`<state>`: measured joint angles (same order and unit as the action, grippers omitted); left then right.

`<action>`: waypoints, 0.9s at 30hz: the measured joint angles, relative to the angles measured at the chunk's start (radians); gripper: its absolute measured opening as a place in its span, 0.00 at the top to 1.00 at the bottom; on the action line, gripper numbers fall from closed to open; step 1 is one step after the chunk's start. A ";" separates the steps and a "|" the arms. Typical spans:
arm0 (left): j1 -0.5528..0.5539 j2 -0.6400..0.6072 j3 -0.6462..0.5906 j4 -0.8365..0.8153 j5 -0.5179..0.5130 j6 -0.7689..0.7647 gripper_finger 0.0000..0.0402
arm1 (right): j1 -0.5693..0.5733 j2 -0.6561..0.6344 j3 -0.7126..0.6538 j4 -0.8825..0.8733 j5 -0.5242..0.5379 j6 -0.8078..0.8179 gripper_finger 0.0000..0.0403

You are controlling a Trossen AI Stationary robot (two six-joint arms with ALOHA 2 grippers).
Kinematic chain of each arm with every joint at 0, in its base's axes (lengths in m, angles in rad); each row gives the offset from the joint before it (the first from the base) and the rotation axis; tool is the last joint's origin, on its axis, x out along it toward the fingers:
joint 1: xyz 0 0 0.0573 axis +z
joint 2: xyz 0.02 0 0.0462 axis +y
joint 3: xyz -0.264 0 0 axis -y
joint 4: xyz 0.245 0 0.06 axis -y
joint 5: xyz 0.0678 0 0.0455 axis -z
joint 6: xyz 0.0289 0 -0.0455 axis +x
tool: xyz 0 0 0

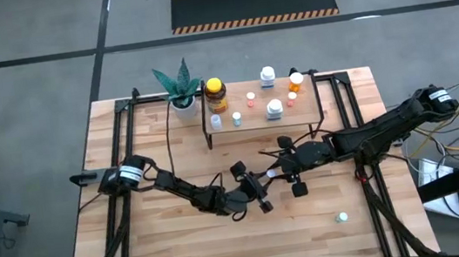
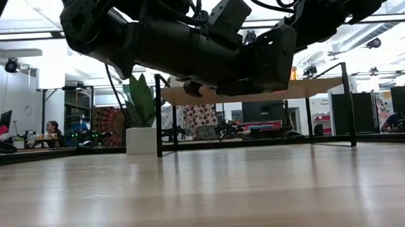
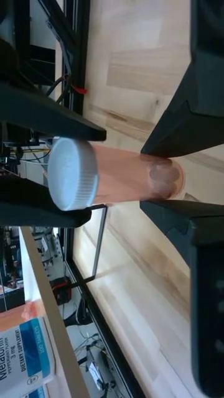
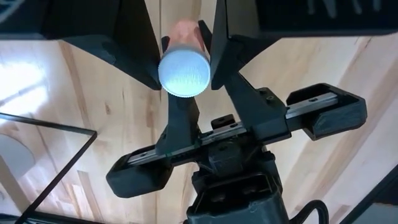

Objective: Pick and place medicine bottles onto shelf by color
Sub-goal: Put the pink medicine bottle on the shelf

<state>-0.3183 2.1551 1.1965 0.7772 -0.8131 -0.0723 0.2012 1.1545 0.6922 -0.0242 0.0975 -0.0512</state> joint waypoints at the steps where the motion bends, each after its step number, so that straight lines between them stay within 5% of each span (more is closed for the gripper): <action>1: -0.002 0.000 0.000 0.000 0.000 0.000 0.78 | 0.000 0.000 0.000 0.000 0.000 0.006 0.72; 17: -0.019 -0.093 -0.042 -0.031 0.014 0.109 0.50 | -0.001 -0.025 0.005 -0.007 0.004 0.033 0.72; 27: -0.038 -0.272 -0.045 -0.406 -0.004 0.135 0.48 | -0.015 -0.044 0.208 -0.212 0.121 0.028 0.72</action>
<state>-0.3561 1.8830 1.1515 0.3710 -0.8172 0.0626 0.1861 1.1108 0.8997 -0.2361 0.2185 -0.0235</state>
